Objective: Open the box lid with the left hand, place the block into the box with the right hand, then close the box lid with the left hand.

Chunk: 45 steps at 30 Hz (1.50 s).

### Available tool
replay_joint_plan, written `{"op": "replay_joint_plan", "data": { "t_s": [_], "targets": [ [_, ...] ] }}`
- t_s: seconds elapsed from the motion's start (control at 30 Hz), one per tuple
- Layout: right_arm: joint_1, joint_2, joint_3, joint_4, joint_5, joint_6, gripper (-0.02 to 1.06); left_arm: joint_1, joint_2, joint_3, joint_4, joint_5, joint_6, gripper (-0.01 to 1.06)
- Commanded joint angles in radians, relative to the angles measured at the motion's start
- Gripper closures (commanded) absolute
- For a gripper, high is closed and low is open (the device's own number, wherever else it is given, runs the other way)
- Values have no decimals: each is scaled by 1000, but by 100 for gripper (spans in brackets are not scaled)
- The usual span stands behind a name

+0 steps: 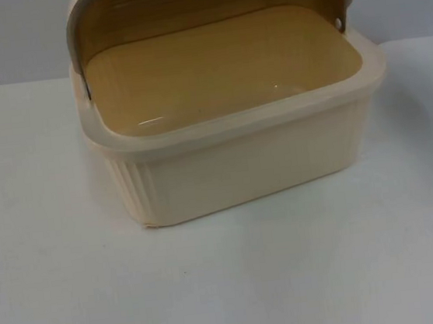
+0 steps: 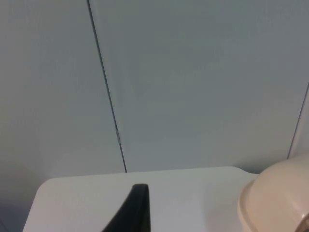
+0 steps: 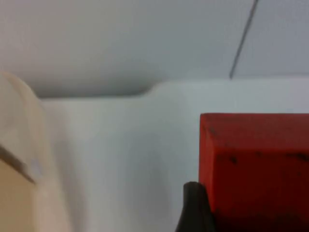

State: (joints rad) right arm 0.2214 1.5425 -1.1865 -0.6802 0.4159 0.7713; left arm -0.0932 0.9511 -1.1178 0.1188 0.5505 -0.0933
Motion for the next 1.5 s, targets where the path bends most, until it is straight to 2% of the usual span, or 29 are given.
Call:
{"op": "replay_joint_plan", "data": {
  "t_s": [0.0,0.03,0.17,0.23,0.27,0.33,0.4,0.43,0.47,0.53,0.6,0.7,0.8,0.87,0.93,1.0,1.1,1.17,1.23,1.33,1.47],
  "targets": [
    [60,-125,-2,5,-27,6,102,-7,-4,-7,-3,-8,-9,4],
    [60,-125,-2,5,-27,6,102,-7,-4,-7,-3,-8,-9,4],
    [209,-273,47,5,-50,6,102,-7,-4,-7,-5,-8,-9,4],
    [295,-330,81,1,-92,-4,102,-7,-4,-7,-5,-8,-9,4],
    [295,-330,81,1,-92,-4,102,-7,-4,-7,-5,-8,-9,4],
    [356,-374,117,-44,-151,-7,102,-7,-4,-7,-5,-8,-9,4],
    [396,-405,137,-48,-159,16,102,-7,-4,-7,-5,-10,-9,4],
    [402,-419,152,-48,-156,62,102,-7,-4,-7,-5,-10,-9,4],
    [402,-419,152,-48,-156,62,102,-7,-4,-7,-5,-10,-9,4],
    [393,-439,193,-46,-156,160,102,-7,-4,-7,-5,-8,-9,4],
    [391,-454,243,-57,-207,67,104,-7,-4,-7,-5,-8,-9,4],
    [391,-456,254,-49,-228,44,105,-7,-4,-7,-3,-8,-9,4],
    [391,-450,252,-83,-217,19,105,-7,-4,-7,-3,-8,-9,4],
    [391,-440,252,-155,-115,-10,105,-7,-4,-7,-3,-8,-9,4],
    [391,-418,254,-153,17,0,105,-7,-4,-7,-3,-8,-9,4],
    [391,-416,263,-155,25,-25,105,-7,-4,-7,-3,-10,-9,4],
    [391,-418,275,-146,-74,-25,105,-7,-4,-7,-7,-13,-9,4],
    [391,-393,275,-155,-117,54,105,-7,-4,-7,-7,-13,-9,4],
    [391,-387,275,-155,-125,64,105,-7,-4,-7,-9,-13,-9,4],
    [391,-317,275,-155,-193,127,105,-7,-4,-7,-9,-13,-9,4],
    [366,-232,275,-155,-254,134,105,-7,-4,-7,-9,-9,-9,4]
  ]
}}
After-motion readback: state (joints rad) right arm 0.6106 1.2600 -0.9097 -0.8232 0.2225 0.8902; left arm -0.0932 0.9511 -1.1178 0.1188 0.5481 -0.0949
